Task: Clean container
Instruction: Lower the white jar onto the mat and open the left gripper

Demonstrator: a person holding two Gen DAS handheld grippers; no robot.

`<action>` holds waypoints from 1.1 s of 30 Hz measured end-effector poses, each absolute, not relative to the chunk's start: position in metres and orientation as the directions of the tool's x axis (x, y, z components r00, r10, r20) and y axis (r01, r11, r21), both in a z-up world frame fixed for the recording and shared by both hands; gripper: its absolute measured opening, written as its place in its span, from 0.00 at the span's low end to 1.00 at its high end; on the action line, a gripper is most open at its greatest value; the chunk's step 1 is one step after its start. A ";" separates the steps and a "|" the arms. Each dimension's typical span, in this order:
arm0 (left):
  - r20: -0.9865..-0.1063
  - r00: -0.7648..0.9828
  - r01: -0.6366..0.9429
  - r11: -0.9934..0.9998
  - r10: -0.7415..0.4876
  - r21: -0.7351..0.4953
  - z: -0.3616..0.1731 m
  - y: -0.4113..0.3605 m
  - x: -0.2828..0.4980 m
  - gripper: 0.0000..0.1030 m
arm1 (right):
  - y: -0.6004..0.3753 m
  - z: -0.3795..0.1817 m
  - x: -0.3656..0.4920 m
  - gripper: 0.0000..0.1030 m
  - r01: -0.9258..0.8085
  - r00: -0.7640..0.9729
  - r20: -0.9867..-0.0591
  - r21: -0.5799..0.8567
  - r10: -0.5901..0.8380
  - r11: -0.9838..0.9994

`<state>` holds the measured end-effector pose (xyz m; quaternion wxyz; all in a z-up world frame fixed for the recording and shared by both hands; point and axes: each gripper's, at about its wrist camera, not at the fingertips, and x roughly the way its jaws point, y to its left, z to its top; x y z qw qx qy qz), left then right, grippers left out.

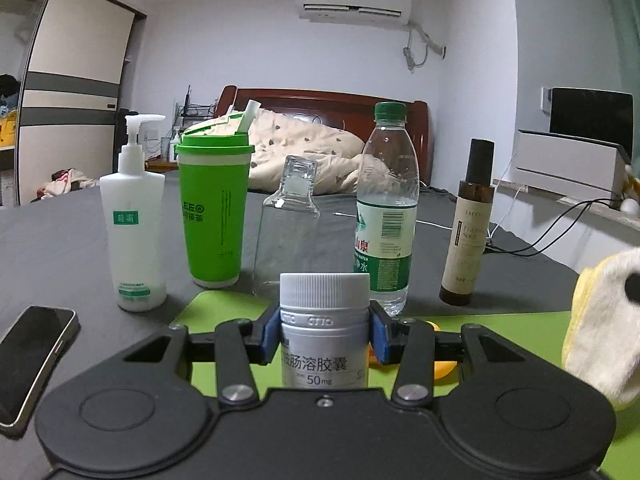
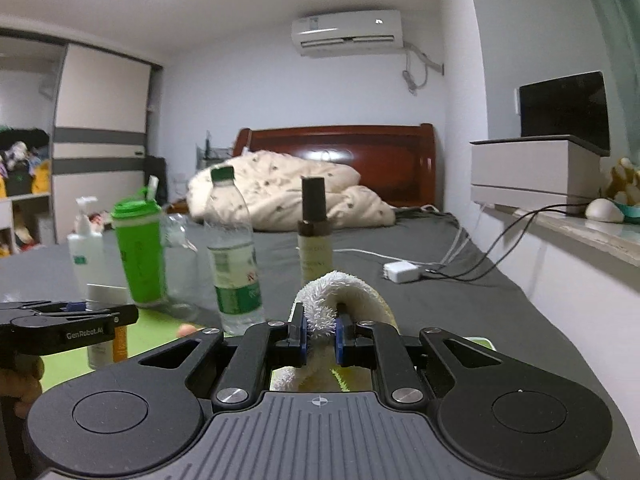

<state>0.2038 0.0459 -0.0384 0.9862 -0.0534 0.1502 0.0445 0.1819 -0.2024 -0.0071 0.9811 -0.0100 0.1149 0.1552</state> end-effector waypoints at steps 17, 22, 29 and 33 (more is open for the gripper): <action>-0.365 0.928 -0.103 0.993 0.073 -0.061 -0.048 0.038 0.191 0.42 | -0.210 -0.020 0.175 0.12 -0.284 0.914 -0.270 0.106 0.302 0.953; -0.362 0.929 -0.098 0.995 0.081 -0.027 -0.052 0.033 0.181 0.42 | -0.207 -0.009 0.164 0.12 -0.312 0.913 -0.238 0.113 0.331 0.943; -0.376 0.922 -0.112 0.993 0.091 -0.036 -0.052 0.035 0.179 0.54 | -0.199 0.001 0.156 0.12 -0.340 0.910 -0.217 0.100 0.354 0.935; -0.360 0.926 -0.142 0.989 0.116 -0.045 -0.051 0.037 0.170 0.70 | -0.198 0.003 0.153 0.12 -0.341 0.909 -0.217 0.105 0.356 0.934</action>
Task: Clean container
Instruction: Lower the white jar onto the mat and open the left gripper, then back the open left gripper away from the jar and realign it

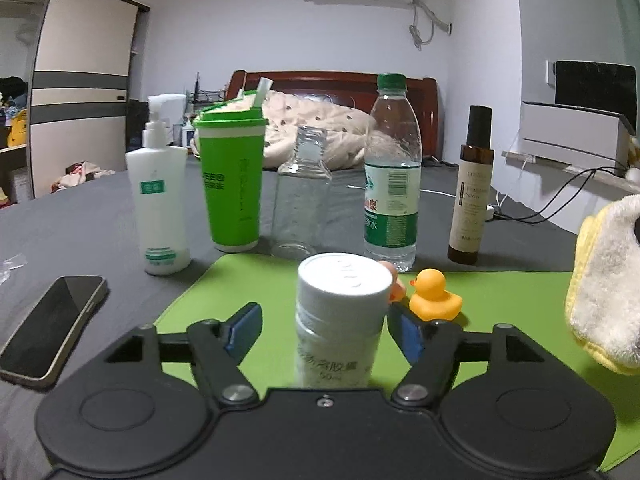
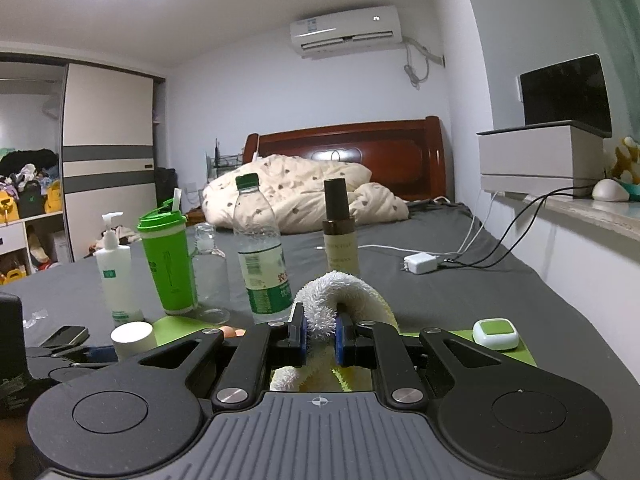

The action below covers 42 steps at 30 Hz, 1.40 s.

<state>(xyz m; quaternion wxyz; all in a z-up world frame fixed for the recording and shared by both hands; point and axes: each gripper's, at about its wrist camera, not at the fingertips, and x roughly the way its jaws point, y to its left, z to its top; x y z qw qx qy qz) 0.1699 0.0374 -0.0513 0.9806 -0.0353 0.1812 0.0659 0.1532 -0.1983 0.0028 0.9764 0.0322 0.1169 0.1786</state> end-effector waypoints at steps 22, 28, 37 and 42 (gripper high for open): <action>-0.307 0.921 -0.254 0.967 0.238 -0.010 -0.049 0.008 0.171 0.99 | -0.189 0.048 0.135 0.12 -0.486 0.858 -0.107 0.143 0.502 0.862; -0.351 0.911 -0.240 0.970 0.216 -0.026 -0.054 0.015 0.175 0.78 | -0.176 0.068 0.133 0.12 -0.522 0.847 -0.056 0.107 0.529 0.846; -0.391 0.895 -0.235 0.972 0.213 -0.007 -0.063 0.014 0.167 0.67 | -0.167 0.071 0.131 0.12 -0.532 0.840 -0.056 0.102 0.539 0.840; -0.366 0.886 -0.321 0.946 0.284 -0.045 -0.060 0.010 0.158 0.67 | -0.166 0.069 0.132 0.12 -0.532 0.840 -0.062 0.105 0.540 0.840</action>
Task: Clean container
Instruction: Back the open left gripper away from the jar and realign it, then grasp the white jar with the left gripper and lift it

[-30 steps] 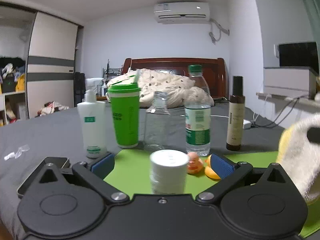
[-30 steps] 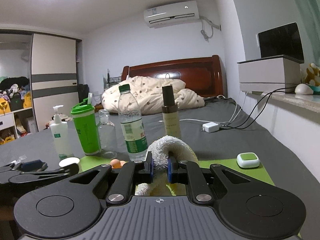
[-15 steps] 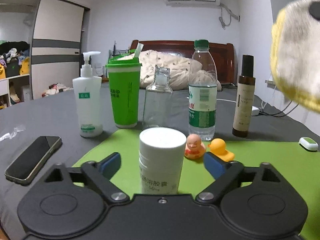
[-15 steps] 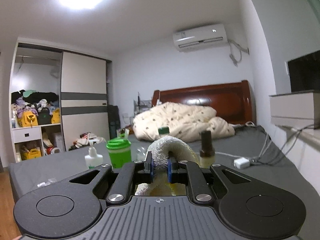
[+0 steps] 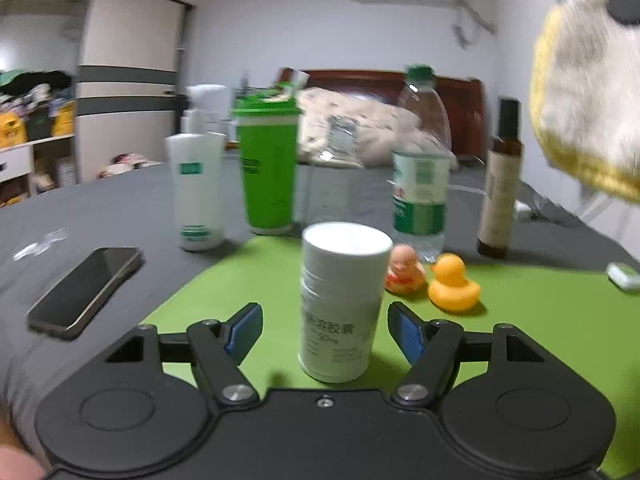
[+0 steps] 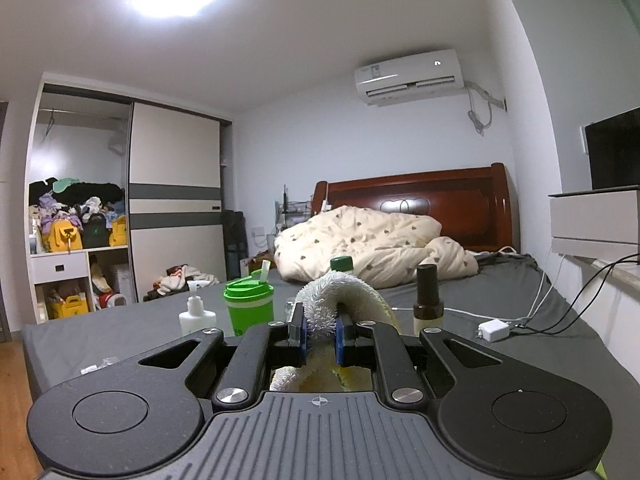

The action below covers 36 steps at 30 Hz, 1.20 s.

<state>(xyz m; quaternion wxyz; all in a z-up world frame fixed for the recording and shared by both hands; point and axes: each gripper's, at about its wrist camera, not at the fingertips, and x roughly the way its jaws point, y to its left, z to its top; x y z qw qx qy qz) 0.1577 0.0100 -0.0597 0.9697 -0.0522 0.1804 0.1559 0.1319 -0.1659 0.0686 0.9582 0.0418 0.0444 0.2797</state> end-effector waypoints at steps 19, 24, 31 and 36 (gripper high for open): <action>-0.451 0.754 -0.554 0.831 0.478 -0.045 -0.051 -0.033 0.192 0.63 | -0.216 0.063 0.127 0.12 -0.505 0.856 -0.039 0.150 0.516 0.850; -0.437 0.756 -0.562 0.825 0.488 -0.050 -0.049 -0.034 0.190 0.52 | -0.229 0.060 0.122 0.12 -0.500 0.859 -0.034 0.163 0.512 0.850; -0.429 0.796 -0.495 0.867 0.428 -0.054 -0.050 -0.028 0.188 0.43 | -0.237 0.057 0.117 0.12 -0.489 0.865 -0.034 0.173 0.501 0.855; -0.413 0.846 -0.381 0.924 0.339 -0.022 -0.052 -0.024 0.182 0.42 | -0.238 0.057 0.112 0.12 -0.484 0.867 -0.038 0.172 0.497 0.858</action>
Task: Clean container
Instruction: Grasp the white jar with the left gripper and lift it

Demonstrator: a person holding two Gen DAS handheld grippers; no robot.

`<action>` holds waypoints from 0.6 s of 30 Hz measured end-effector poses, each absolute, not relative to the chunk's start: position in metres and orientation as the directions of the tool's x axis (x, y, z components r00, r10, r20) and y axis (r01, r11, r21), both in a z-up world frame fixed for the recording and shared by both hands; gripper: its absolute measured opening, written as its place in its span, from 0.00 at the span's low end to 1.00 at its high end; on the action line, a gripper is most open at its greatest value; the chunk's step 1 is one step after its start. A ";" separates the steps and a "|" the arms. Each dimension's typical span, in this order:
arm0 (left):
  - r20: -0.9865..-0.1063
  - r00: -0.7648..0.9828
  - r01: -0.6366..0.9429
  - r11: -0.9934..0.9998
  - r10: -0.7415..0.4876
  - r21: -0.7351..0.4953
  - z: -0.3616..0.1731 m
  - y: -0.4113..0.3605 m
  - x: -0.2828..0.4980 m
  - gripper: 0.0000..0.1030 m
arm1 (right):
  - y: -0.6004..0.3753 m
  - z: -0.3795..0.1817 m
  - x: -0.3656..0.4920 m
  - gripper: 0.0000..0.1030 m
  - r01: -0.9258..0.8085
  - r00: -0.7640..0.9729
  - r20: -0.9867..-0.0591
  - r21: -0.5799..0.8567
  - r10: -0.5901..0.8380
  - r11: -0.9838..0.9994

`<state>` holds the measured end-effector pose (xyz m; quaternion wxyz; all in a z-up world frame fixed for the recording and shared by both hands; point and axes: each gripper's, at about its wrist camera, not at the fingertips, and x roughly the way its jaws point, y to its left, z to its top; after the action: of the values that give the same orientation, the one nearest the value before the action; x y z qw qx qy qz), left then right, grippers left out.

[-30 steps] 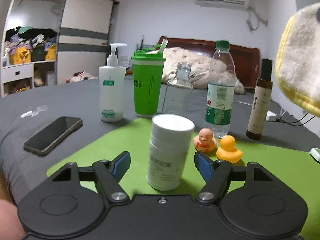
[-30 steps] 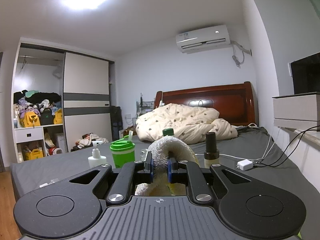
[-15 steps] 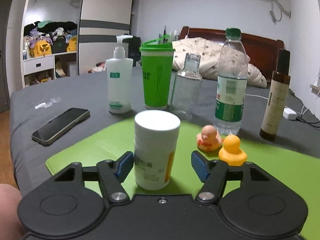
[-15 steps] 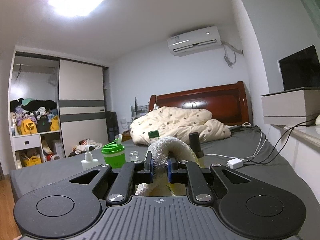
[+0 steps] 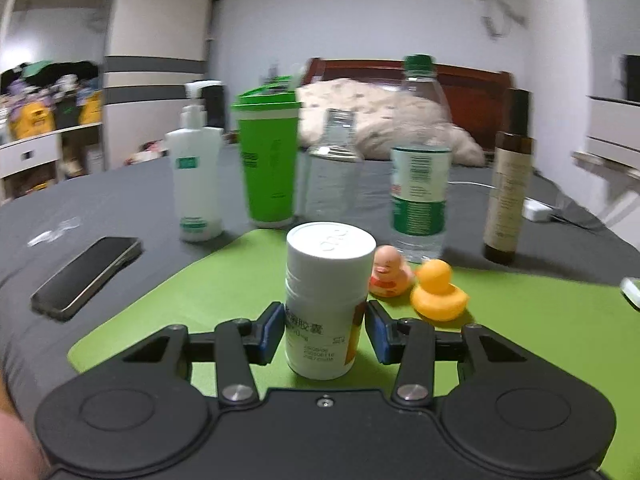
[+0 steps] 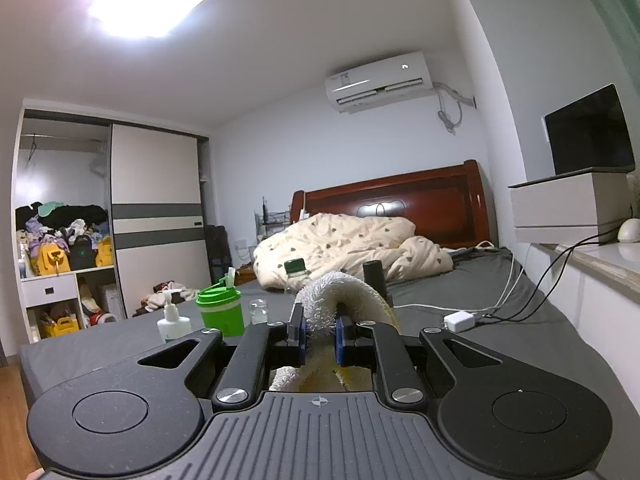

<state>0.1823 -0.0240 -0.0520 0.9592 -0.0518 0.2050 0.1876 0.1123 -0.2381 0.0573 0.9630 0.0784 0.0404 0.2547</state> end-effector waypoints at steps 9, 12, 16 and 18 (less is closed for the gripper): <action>-0.367 0.929 0.056 0.998 -0.049 0.008 -0.036 -0.008 0.148 0.42 | -0.244 0.052 0.095 0.12 -0.503 0.855 -0.060 0.150 0.516 0.851; -0.356 0.914 0.214 0.976 -0.193 0.022 -0.027 0.000 0.134 0.42 | -0.249 0.046 0.087 0.12 -0.530 0.836 -0.076 0.141 0.543 0.836; -0.347 0.861 0.404 0.914 -0.373 0.020 -0.013 0.012 0.117 0.42 | -0.262 0.038 0.080 0.12 -0.592 0.786 -0.097 0.170 0.611 0.788; -0.327 0.824 0.496 0.868 -0.463 0.021 -0.006 0.017 0.108 0.42 | -0.268 0.035 0.079 0.12 -0.631 0.749 -0.103 0.192 0.655 0.752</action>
<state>0.1076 0.0167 -0.0063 0.9535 0.0524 0.1579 -0.2515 0.0789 -0.2681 0.0353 0.9322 0.0726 0.0824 0.3448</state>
